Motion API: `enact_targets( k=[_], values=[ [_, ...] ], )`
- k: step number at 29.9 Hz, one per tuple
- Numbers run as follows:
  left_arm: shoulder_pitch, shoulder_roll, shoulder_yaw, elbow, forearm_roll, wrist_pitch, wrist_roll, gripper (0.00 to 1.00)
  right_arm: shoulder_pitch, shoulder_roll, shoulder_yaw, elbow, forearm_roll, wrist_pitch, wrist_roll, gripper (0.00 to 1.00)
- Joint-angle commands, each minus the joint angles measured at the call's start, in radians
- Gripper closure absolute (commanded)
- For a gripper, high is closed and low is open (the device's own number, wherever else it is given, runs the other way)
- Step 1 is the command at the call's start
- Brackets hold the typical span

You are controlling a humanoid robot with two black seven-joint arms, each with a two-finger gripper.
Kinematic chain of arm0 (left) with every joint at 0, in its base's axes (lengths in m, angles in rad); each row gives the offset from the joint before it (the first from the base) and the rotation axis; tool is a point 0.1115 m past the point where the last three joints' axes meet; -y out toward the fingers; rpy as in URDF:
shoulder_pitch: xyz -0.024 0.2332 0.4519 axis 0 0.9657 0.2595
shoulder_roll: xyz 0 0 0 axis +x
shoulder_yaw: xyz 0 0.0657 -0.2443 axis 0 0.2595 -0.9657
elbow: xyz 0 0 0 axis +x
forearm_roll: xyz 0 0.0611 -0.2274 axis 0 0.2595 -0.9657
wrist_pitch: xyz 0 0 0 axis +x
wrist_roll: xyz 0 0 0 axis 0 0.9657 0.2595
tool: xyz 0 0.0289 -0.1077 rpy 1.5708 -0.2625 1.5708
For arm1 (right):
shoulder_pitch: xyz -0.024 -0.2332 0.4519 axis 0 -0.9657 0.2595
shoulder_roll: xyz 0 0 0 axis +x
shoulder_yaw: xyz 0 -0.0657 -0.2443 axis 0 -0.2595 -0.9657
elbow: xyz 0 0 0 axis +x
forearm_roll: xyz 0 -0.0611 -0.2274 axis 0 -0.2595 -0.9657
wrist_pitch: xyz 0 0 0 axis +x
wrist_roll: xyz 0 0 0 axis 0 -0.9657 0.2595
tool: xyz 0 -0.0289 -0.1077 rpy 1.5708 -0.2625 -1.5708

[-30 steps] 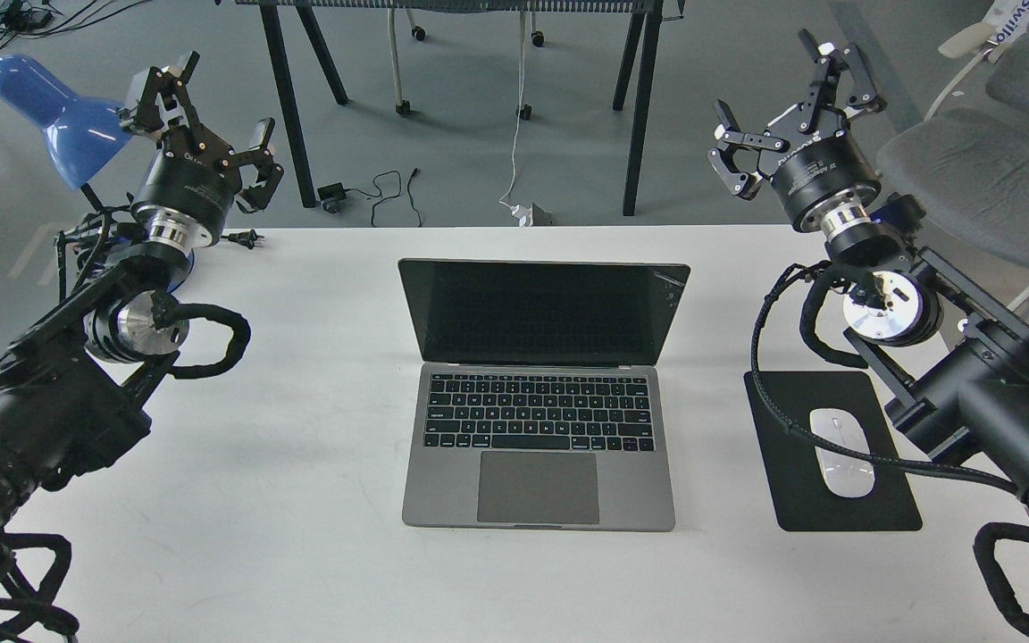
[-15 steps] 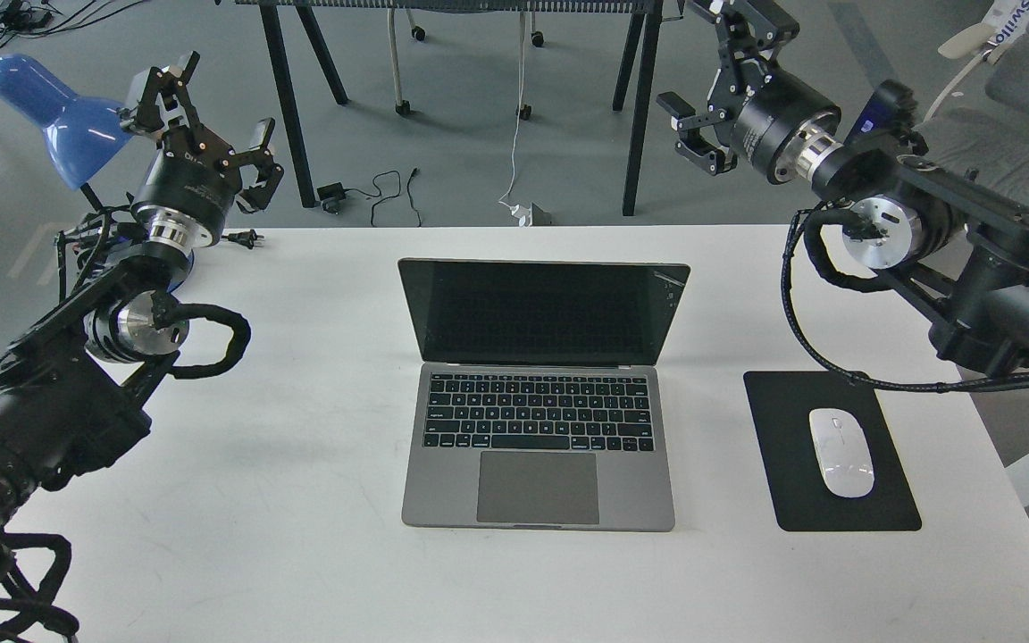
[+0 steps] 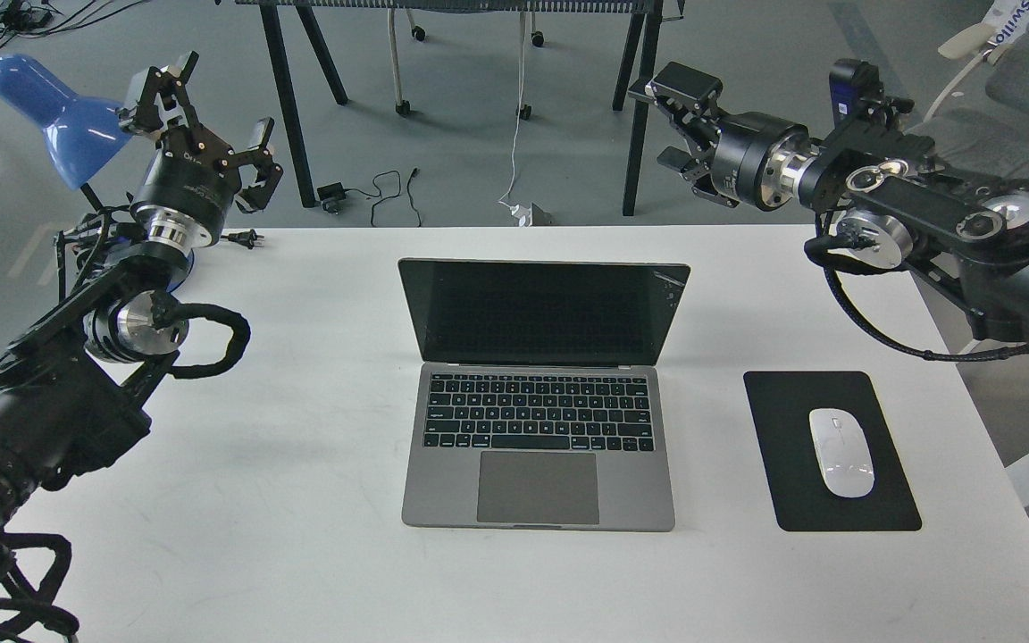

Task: Close notebook with right arm
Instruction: 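Raise the right gripper and swing it toward the laptop's screen, then push the right gripper against the back of the laptop screen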

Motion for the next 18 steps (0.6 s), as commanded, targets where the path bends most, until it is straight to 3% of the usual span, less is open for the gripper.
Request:
enact_targets(
  k=[1,18],
  values=[
    [0.0,0.0,0.0,-0.001,0.0,0.0,0.0,0.0,0.0,0.0,-0.03,0.007,-0.012,0.013,-0.015,0.0],
    [0.0,0.0,0.0,0.001,0.0,0.0,0.0,0.0,0.005,-0.001,-0.052,0.05,-0.013,0.182,-0.021,0.0]
  ],
)
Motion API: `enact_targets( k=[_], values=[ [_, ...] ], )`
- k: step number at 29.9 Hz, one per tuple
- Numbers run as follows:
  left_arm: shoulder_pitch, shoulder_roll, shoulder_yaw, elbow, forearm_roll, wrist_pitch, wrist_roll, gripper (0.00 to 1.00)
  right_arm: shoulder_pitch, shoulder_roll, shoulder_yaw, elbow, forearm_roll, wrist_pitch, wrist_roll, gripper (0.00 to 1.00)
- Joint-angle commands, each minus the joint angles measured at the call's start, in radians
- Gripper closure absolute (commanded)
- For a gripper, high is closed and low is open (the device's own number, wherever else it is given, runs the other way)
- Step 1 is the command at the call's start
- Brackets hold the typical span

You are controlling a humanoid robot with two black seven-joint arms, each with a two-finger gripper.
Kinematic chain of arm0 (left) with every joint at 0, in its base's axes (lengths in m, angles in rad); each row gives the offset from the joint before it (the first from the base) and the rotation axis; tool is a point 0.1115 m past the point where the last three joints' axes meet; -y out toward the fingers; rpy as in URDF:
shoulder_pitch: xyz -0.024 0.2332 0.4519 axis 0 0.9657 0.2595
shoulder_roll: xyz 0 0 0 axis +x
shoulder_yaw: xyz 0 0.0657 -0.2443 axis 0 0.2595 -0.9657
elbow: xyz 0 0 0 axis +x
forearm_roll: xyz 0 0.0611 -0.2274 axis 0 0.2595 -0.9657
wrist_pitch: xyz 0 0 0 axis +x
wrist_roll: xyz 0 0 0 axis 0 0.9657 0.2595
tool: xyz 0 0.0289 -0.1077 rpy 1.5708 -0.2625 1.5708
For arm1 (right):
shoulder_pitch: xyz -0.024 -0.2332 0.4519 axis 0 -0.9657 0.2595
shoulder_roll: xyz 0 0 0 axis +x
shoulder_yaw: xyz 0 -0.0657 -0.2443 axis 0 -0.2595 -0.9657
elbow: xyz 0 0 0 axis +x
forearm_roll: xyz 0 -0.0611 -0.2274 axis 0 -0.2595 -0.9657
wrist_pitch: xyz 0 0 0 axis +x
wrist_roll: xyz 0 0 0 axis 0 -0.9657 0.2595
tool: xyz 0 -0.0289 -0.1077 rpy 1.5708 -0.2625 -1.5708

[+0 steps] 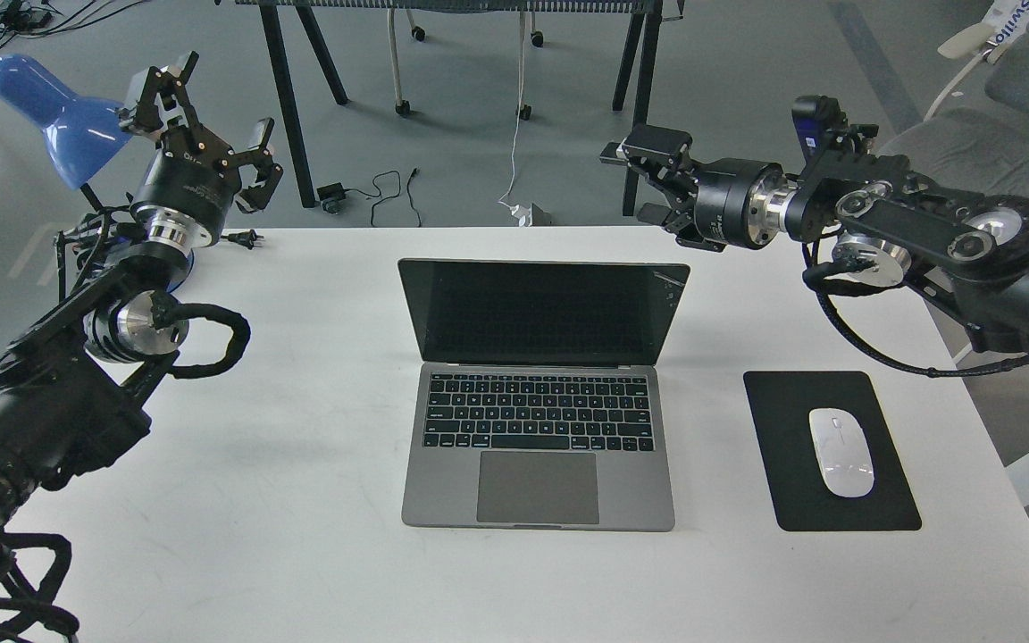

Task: Close notebook with right arm
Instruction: 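Push the right gripper against the back of the laptop screen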

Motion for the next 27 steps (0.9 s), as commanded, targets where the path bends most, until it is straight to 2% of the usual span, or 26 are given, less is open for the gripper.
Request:
enact_targets(
  k=[1,4,14,27],
  values=[
    [0.0,0.0,0.0,0.001,-0.001,0.0,0.0,0.0,0.006,-0.003,-0.002,0.009,-0.002,0.036,-0.005,0.0],
    [0.0,0.0,0.0,0.001,-0.001,0.0,0.0,0.0,0.011,-0.009,-0.002,0.027,-0.016,0.067,-0.028,0.0],
    [0.0,0.0,0.0,0.001,-0.001,0.0,0.0,0.0,0.034,-0.017,-0.022,0.072,-0.051,0.15,-0.039,0.0],
    [0.002,0.0,0.0,0.001,-0.001,0.001,0.0,0.0,0.046,-0.052,-0.062,0.223,-0.159,0.151,-0.051,0.0]
  ],
)
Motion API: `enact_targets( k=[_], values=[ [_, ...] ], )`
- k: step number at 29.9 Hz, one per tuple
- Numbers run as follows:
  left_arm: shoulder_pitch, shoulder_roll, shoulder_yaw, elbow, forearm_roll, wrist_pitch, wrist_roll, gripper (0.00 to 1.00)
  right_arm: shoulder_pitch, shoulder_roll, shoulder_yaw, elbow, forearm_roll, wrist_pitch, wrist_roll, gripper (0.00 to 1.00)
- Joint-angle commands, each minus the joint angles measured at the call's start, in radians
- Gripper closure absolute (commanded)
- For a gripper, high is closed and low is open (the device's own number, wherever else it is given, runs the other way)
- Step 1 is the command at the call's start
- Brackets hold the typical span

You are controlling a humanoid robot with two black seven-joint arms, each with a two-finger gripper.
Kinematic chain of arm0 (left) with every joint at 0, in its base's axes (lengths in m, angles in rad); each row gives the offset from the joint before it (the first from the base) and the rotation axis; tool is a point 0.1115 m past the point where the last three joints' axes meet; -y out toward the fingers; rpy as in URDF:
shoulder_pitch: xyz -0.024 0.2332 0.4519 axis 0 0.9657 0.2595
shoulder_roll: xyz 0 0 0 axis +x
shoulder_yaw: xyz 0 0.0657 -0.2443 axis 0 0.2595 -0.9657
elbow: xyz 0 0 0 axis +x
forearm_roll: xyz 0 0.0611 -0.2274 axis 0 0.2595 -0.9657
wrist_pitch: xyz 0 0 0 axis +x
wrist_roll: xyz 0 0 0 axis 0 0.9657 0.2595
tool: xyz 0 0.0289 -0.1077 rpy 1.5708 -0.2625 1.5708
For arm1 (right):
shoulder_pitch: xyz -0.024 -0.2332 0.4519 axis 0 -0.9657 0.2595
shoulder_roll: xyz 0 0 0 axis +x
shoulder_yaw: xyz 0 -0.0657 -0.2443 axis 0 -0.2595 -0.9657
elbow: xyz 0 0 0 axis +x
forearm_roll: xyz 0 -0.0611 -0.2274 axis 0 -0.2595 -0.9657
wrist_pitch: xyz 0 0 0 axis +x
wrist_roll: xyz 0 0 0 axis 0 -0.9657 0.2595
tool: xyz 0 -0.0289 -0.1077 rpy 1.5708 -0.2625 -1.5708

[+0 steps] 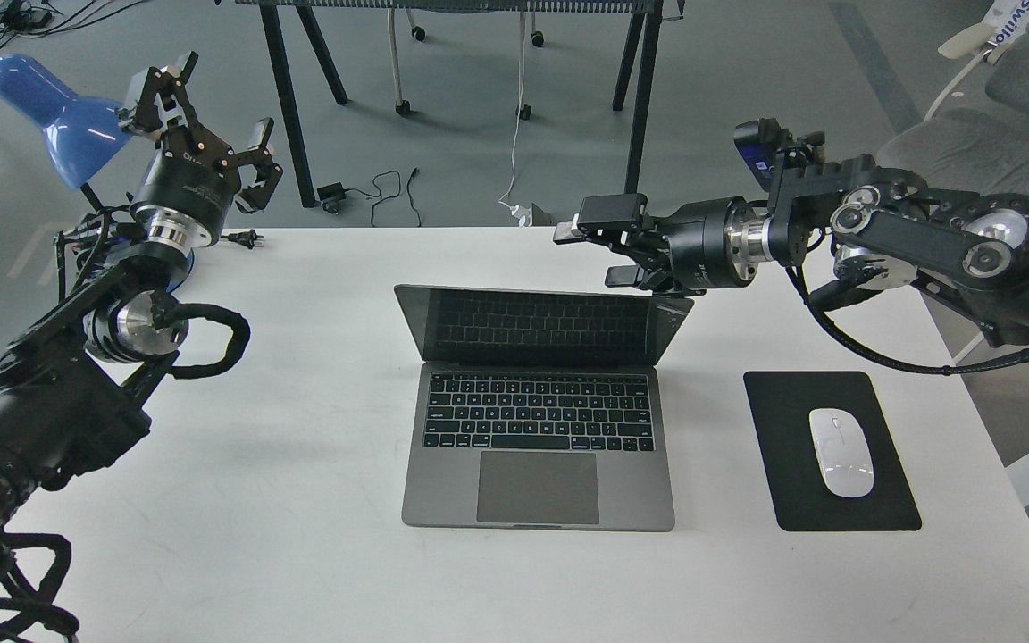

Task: Close notebook with right arm
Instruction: 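Push the right gripper against the back of the laptop screen, then press the screen down with the right gripper until the lid shuts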

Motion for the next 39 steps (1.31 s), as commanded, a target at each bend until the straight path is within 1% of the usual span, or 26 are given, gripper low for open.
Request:
enact_targets(
  k=[1,5,8,16,26,39],
  values=[
    [0.001,0.0,0.0,0.0,0.0,0.001,0.0,0.0,0.007,-0.002,-0.025,0.05,-0.014,0.0,-0.001,0.0],
    [0.001,0.0,0.0,0.0,0.0,0.001,0.0,0.0,0.013,-0.003,-0.028,0.09,-0.018,0.0,-0.003,0.0],
    [0.0,0.0,0.0,0.0,0.0,0.001,0.0,0.0,0.013,-0.002,-0.039,0.127,-0.044,0.0,-0.023,0.0],
    [0.001,0.0,0.0,0.0,0.0,0.001,0.0,0.0,0.01,0.009,-0.108,0.208,-0.092,0.0,-0.03,0.0],
    [0.001,0.0,0.0,0.0,0.0,0.001,0.0,0.0,-0.036,0.057,-0.205,0.204,-0.113,0.0,-0.032,0.0],
    [0.001,0.002,0.0,0.001,0.0,0.001,0.0,0.0,-0.123,0.057,-0.214,0.158,-0.126,0.0,-0.032,0.0]
  ],
)
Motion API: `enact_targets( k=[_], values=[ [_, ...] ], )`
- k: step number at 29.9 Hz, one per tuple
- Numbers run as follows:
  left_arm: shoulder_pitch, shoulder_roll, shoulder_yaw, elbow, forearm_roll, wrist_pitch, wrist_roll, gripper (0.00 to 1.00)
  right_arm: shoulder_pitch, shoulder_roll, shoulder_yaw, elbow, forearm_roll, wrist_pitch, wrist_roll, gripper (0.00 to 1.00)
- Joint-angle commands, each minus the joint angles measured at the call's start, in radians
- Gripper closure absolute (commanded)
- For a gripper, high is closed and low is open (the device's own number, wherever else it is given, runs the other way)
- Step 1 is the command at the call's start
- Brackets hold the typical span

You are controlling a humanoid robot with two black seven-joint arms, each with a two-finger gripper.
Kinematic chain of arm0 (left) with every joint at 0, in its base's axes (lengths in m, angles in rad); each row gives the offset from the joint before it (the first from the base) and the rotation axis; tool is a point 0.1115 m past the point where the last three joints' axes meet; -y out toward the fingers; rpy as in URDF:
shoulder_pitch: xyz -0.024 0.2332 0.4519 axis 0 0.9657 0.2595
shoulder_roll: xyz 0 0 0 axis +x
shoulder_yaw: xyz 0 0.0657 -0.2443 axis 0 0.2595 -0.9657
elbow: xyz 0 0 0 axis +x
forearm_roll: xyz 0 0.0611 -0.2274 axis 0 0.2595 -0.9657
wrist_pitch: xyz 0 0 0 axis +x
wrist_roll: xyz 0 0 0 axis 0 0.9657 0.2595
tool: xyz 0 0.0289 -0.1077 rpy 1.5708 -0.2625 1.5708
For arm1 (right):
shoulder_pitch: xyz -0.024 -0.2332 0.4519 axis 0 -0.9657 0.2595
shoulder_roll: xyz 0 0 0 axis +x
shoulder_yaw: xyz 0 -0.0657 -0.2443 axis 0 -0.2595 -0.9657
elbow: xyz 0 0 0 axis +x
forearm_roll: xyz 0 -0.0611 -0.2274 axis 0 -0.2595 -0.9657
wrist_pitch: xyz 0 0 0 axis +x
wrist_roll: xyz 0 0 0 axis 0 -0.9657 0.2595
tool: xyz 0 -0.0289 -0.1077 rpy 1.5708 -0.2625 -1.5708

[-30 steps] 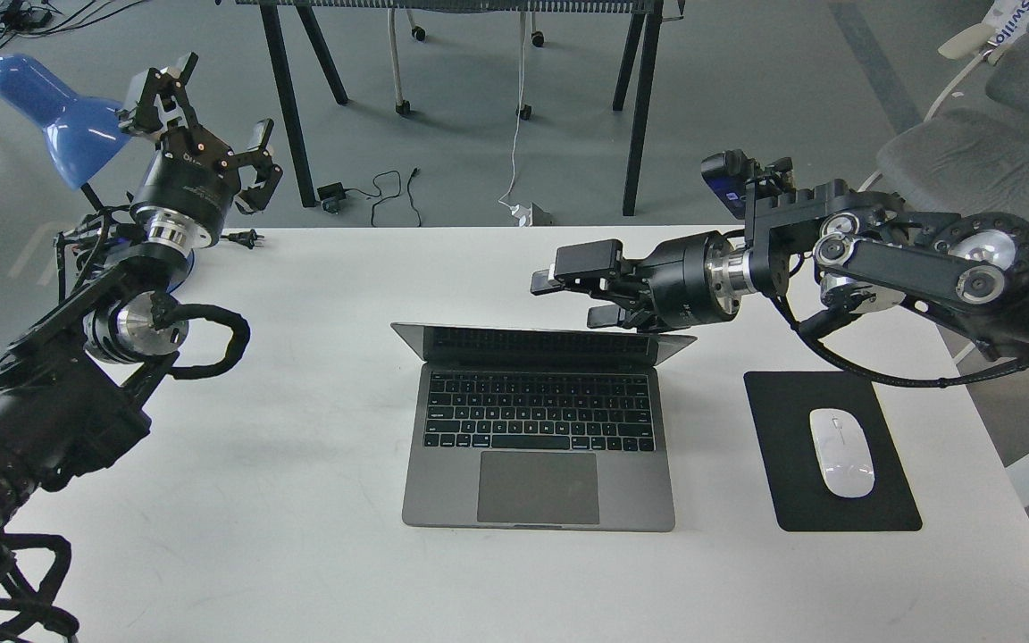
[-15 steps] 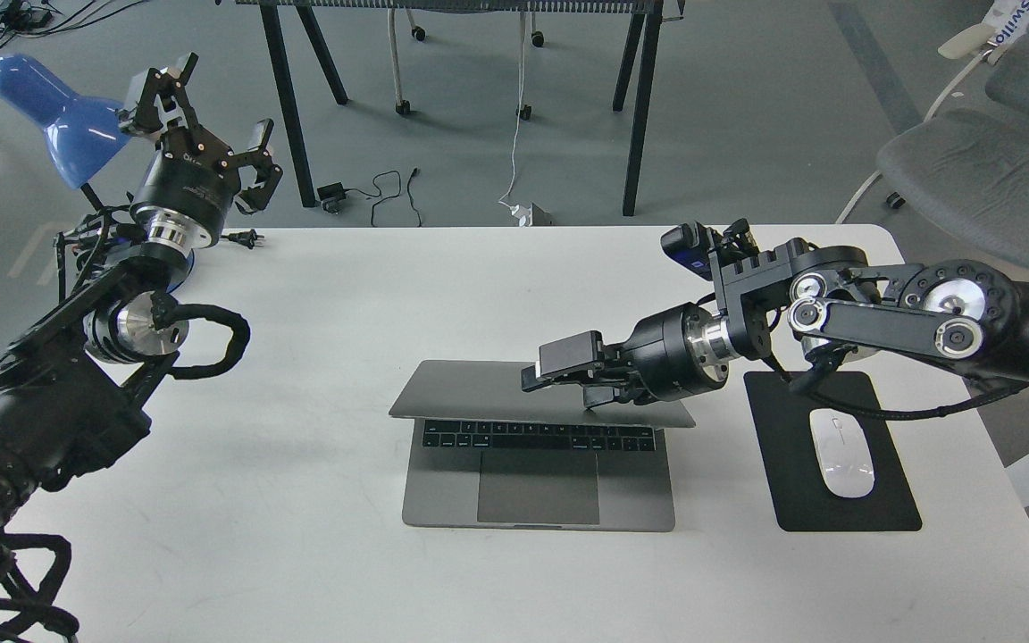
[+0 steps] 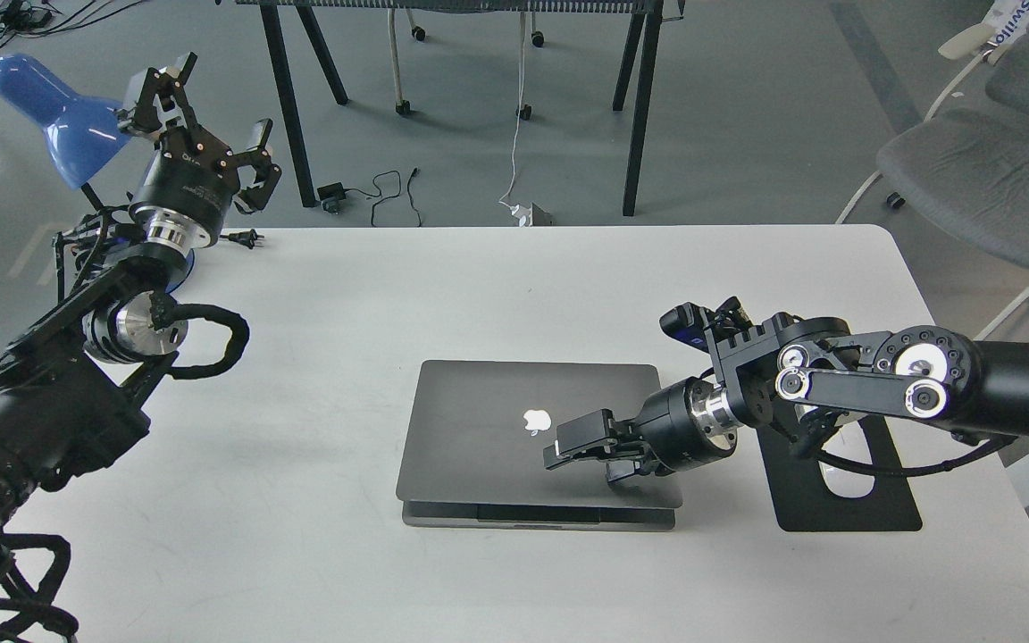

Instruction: Close notebook with right arm

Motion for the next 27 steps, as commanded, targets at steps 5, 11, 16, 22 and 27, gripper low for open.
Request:
enact_targets(
  k=[5,11,16,22,27],
  values=[
    [0.0,-0.002,0.0,0.0,0.0,0.0,0.0,0.0,-0.045,0.001,-0.005,-0.048,-0.002,0.0,0.0,0.0],
    [-0.001,-0.002,0.0,0.0,0.0,0.0,0.0,0.0,-0.061,0.013,-0.005,-0.071,-0.002,0.0,0.0,0.0],
    [-0.001,0.0,0.0,0.001,0.0,0.0,0.0,0.0,-0.085,0.03,-0.005,-0.105,-0.013,0.0,0.0,0.0],
    [-0.001,0.0,0.0,0.0,0.0,0.0,0.0,0.0,-0.082,0.031,0.004,-0.109,-0.009,0.0,0.0,0.0],
    [0.0,0.0,0.0,0.0,0.0,0.0,0.0,0.0,-0.024,0.03,0.058,-0.114,-0.003,0.0,0.003,0.0]
  ],
)
